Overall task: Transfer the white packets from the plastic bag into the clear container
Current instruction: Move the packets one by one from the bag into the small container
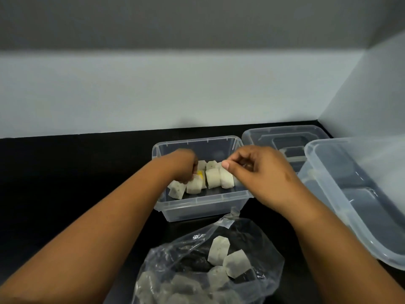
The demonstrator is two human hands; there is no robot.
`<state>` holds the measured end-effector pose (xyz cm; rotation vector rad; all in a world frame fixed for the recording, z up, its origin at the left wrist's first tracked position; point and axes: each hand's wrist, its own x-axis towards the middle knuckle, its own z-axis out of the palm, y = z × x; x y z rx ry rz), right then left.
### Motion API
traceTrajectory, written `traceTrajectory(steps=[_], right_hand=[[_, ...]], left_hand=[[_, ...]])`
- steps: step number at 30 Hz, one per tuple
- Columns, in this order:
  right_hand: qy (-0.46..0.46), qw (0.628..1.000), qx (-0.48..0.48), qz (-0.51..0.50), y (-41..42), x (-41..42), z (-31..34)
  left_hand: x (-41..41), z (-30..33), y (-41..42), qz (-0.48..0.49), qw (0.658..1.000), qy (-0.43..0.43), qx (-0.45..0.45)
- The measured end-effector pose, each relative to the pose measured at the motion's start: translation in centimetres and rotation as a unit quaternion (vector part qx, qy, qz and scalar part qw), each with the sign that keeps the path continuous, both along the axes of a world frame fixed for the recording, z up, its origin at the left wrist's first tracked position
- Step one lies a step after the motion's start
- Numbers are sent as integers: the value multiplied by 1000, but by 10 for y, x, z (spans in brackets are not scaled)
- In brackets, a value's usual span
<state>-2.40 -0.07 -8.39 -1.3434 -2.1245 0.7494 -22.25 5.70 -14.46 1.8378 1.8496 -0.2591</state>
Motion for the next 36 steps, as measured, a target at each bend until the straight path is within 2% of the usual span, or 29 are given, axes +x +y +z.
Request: traceTrajectory(steps=[2,5,11,16,20,24,26,29,32,36], right_hand=[[13,1000,-10,-11,-8,13,1],[8,1000,-21,-19,-13,26,-3],[-10,998,-62,-10,-25,36,-14],[-10,998,-64,-7,-30,43,-16],[-16,996,-78,34,-38,46,-15],[-40,989,-113,87,-48,49,-22],[-69,979,-152,118,-53,50,-33],[-128,966,-168,151,-56,49,-57],[-185,956,-141,178,-58,43,-81],[-247,931,-119,242,-63,33,-107]], left_hand=[[1,-4,4,24,999,-3,-45],[-1,-11,9,45,997,13,-58],[-1,-20,8,42,995,95,-14],[-4,4,-1,56,991,113,50],[7,34,-40,88,979,35,183],[32,48,-110,97,940,-124,303],[42,45,-138,82,942,-169,279],[52,30,-163,23,971,-198,132],[54,4,-174,-1,986,-161,49],[64,-24,-174,9,996,-80,42]])
